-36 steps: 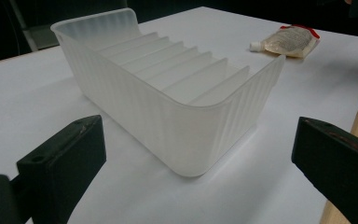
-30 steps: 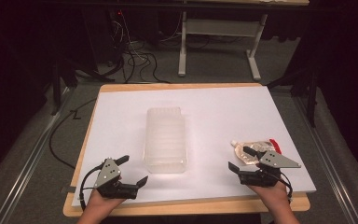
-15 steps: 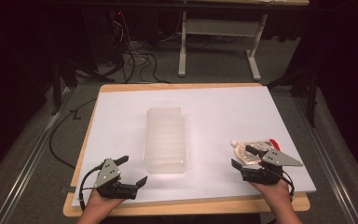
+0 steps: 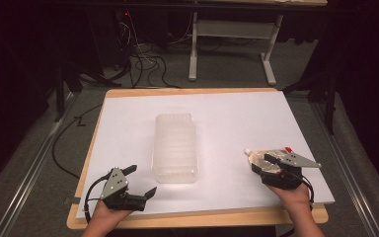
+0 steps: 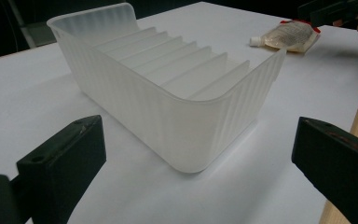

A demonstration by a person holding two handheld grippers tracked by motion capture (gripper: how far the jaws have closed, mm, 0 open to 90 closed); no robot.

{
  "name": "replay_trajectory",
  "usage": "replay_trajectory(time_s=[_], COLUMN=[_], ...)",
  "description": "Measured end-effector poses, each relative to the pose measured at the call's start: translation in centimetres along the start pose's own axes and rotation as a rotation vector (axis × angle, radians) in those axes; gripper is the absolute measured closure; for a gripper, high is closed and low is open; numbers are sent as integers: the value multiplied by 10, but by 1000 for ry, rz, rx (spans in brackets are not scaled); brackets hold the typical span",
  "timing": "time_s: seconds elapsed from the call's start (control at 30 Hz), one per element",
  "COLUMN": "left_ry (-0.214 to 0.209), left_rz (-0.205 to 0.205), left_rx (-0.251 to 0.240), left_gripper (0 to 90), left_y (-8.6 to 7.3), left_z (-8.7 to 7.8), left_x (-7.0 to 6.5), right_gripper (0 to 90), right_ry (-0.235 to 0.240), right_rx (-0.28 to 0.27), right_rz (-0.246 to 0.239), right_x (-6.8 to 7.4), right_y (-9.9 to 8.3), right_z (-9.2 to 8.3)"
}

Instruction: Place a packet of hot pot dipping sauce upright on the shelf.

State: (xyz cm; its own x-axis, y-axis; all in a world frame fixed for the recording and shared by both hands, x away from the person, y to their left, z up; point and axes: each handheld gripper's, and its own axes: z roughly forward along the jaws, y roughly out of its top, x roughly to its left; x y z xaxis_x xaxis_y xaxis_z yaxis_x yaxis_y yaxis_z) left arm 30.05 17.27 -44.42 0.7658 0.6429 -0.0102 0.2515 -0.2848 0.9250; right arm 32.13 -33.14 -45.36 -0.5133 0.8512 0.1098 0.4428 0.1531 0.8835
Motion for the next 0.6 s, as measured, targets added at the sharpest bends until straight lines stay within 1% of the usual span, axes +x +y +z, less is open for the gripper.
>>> replay_trajectory(time_s=[0.1, 0.13, 0.17, 0.2, 0.23, 0.27, 0.33, 0.37, 0.4, 0.47, 0.5, 0.57, 0.6], left_ry=[-1, -2, -2, -2, -2, -1, -2, -2, -2, -2, -2, -2, -6], left_rz=[1, 2, 2, 1, 1, 3, 3, 3, 3, 3, 3, 4, 5], left_rx=[1, 3, 3, 3, 3, 2, 1, 2, 2, 1, 2, 4, 5], left_gripper=[34, 34, 34, 34, 34, 34, 34, 34, 34, 34, 34, 34, 35], left_y=[0, 0, 0, 0, 0, 0, 0, 0, 0, 0, 0, 0, 0], left_z=[1, 0, 0, 0, 0, 0, 0, 0, 0, 0, 0, 0, 0], left_x=[0, 0, 0, 0, 0, 0, 0, 0, 0, 0, 0, 0, 0], right_gripper=[361, 385, 385, 432, 432, 478, 517, 517, 533, 570, 609, 626, 647], right_ry=[1, -5, -5, 4, 4, 6, 11, 11, 6, 8, 6, 10, -2], right_rx=[25, 53, 53, 85, 85, 118, 147, 147, 164, 179, 198, 207, 219], right_rz=[4, 1, 1, 1, 1, 0, -4, -4, 3, -10, -5, -5, -14], right_x=[-5, -6, -6, -8, -8, -9, -10, -10, -9, -10, -10, -10, -11], right_y=[-1, -2, -2, -5, -5, -7, -9, -9, -10, -12, -12, -13, -14], right_z=[4, 7, 7, 11, 11, 14, 17, 17, 19, 20, 20, 20, 21])
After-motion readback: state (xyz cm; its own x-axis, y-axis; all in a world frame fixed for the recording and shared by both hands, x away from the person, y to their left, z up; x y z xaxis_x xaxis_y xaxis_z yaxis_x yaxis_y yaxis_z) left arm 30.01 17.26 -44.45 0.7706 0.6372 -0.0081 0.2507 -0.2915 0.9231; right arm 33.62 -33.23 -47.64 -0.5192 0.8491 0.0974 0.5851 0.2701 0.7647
